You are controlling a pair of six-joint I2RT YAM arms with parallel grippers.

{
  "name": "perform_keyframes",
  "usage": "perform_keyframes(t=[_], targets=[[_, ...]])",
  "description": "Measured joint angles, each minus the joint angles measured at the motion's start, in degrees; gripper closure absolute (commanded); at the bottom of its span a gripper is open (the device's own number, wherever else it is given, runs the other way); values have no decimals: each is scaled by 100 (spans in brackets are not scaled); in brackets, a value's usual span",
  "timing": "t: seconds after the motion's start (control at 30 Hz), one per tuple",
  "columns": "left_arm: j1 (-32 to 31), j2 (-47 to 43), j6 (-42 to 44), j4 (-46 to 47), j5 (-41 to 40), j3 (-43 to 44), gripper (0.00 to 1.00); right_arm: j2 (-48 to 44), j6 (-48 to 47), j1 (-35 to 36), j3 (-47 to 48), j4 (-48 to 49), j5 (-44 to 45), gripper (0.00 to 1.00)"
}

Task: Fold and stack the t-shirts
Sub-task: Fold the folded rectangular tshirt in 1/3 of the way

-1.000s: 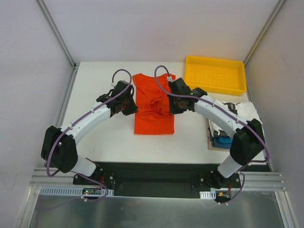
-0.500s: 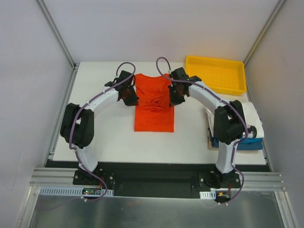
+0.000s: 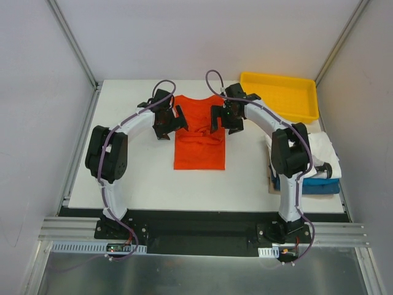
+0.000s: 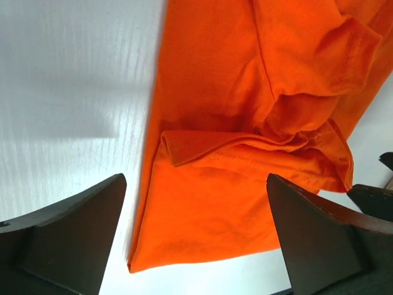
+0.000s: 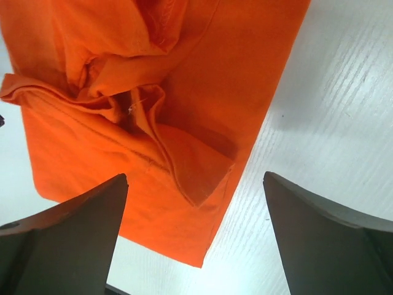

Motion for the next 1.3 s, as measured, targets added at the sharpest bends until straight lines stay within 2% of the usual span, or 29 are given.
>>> perform_keyframes(t=[0.07,0.17,0.33,0.43,0.57,0.8,0.97,1.3], targets=[[-2,-127,7,-7,4,-50,1,-127,-2,-4,-81,79,-59,4],[-2,-616,9,44,2,-376,1,-721,0,52,-741,367,-210,4],[0,-2020,-17,85,-20,-1419,1,-1768,98,457,-1740,785,-468,4],[0,-2964,-66,111,-31,-2284,1,-1939,173,828,-2031,997,-564,4],[-2,-3834,-153,98,-24,-3338,1,-1676,201,1231,-2116,1196,-549,4],[-2,-4760,-280,-66,-2,-4527,1,-839,168,1294,-1921,1261,-151,4],[-2,-5123,-297,-105,2,-4660,1,-291,70,1270,-1314,1283,376,4],[-2,-5143,-297,-90,22,-4664,1,422,-59,1119,-59,1344,1241,4]])
